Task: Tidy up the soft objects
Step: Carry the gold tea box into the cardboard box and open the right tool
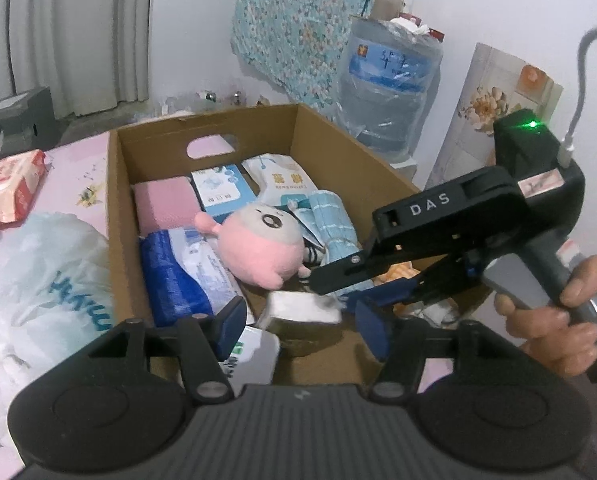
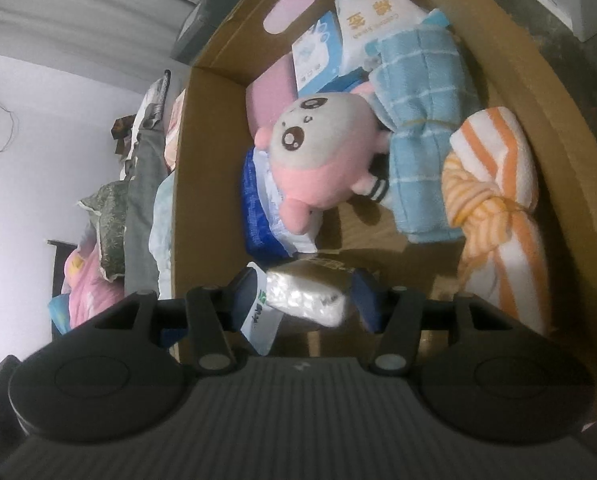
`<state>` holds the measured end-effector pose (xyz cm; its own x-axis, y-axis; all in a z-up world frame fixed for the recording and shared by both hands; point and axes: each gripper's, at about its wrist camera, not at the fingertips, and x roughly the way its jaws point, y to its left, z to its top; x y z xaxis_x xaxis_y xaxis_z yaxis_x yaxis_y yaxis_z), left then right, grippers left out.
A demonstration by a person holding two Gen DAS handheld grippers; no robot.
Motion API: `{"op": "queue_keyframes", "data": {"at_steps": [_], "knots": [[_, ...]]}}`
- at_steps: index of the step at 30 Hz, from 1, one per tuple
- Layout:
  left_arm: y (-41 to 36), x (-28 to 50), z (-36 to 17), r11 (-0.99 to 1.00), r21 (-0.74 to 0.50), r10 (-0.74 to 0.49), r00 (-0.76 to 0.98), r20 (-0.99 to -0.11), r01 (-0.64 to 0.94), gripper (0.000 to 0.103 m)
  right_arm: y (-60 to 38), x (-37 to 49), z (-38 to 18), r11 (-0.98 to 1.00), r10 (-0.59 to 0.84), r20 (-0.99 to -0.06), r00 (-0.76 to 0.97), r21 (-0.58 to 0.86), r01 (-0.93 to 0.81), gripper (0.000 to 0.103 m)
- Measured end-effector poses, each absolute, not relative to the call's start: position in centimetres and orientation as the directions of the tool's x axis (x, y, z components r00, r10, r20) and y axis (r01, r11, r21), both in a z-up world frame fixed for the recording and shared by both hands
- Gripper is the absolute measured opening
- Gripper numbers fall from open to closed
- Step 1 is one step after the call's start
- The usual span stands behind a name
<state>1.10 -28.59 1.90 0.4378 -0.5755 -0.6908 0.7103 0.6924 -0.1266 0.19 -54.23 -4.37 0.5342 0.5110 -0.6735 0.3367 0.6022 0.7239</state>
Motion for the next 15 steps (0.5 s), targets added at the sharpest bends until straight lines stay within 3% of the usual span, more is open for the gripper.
{"op": "queue_keyframes", "data": {"at_steps": [7,15], "knots": [[-24.3,0.9,3.4,0.734,-0.119,-0.562,0.499,-0.66,0.669,0.068,-54.5,0.4,-3.6,0.62,0.478,-0.683,0.553,0.708,0.338,0.053],[-18.8,1.0,4.3,0.798,-0.153,-0.533,0.562,-0.633,0.584,0.068,-53.5,0.9,-2.1,0.617,0.478,-0.658,0.581,0.723,0.311,0.053]]}}
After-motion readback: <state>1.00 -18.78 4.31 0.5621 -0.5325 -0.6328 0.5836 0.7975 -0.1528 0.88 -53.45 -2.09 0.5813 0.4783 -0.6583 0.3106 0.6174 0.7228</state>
